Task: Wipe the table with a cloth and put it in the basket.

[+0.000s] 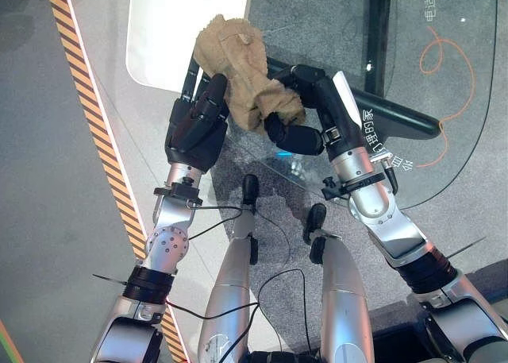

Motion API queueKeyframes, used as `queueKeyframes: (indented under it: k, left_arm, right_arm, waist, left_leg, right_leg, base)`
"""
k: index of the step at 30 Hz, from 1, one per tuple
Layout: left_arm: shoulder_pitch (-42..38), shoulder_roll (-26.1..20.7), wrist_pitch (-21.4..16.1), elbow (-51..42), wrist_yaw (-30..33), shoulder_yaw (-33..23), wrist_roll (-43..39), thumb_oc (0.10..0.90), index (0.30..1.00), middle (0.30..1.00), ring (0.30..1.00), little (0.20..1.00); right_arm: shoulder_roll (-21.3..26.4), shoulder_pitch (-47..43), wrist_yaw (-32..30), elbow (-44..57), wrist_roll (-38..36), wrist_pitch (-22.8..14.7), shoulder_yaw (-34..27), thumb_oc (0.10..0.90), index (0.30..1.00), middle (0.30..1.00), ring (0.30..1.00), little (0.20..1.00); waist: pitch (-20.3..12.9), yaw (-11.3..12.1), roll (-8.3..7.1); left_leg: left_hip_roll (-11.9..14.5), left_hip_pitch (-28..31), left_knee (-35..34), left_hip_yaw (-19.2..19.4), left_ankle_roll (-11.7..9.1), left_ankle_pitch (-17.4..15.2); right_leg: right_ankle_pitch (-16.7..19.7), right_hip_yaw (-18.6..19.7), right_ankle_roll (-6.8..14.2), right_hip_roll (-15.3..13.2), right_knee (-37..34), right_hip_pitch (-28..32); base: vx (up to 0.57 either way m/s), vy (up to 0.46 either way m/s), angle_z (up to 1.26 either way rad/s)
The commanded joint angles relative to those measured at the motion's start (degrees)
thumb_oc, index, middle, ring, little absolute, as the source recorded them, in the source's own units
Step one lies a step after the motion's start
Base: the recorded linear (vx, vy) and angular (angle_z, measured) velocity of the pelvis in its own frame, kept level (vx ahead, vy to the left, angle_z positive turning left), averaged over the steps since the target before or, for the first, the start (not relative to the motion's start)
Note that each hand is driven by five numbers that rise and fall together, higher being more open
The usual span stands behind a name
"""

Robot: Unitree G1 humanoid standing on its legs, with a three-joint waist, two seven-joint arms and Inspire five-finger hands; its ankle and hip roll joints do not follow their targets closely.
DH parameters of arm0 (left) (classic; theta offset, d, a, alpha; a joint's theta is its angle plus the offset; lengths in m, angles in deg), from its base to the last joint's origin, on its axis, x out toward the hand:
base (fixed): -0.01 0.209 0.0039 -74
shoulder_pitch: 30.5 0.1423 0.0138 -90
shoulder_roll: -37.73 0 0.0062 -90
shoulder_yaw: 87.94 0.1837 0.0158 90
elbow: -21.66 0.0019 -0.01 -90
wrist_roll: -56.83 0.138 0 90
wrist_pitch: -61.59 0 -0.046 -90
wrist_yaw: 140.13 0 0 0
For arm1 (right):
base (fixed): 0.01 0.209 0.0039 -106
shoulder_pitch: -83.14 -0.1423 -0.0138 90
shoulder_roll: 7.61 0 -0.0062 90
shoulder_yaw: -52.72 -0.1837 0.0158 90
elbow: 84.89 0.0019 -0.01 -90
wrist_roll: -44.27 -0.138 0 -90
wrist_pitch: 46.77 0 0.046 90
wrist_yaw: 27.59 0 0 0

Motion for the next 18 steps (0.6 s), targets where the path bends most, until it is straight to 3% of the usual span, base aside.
queueKeyframes:
  k: [1,18]
  left_arm:
    - [-3.5,-1.1,-1.3,-8.1,-5.1,-0.7,-0.5,0.800,0.900,0.900,0.900,0.900]
    - [-4.0,-1.4,-1.2,-9.5,-7.7,0.9,-2.1,0.800,0.900,0.900,0.900,0.900]
  right_arm:
    - [-1.6,-6.8,1.4,13.2,-1.7,-9.9,-1.2,0.100,0.300,0.300,0.300,0.200]
    - [-0.1,-7.7,0.5,11.4,-2.5,-5.5,2.4,0.100,0.300,0.300,0.300,0.200]
  waist:
    - [-1.5,0.4,-2.85]
    - [-1.5,0.6,-2.92]
  left_leg:
    - [-3.1,3.3,7.6,3.7,2.2,-12.1]
    - [-3.3,3.5,7.3,3.6,2.2,-11.9]
  right_leg:
    - [10.8,1.8,2.1,2.7,-17.5,4.5]
    - [10.8,1.5,1.8,2.7,-17.7,4.6]
  base:
    - [0.00,0.000,0.00]
    - [0.00,0.000,0.02]
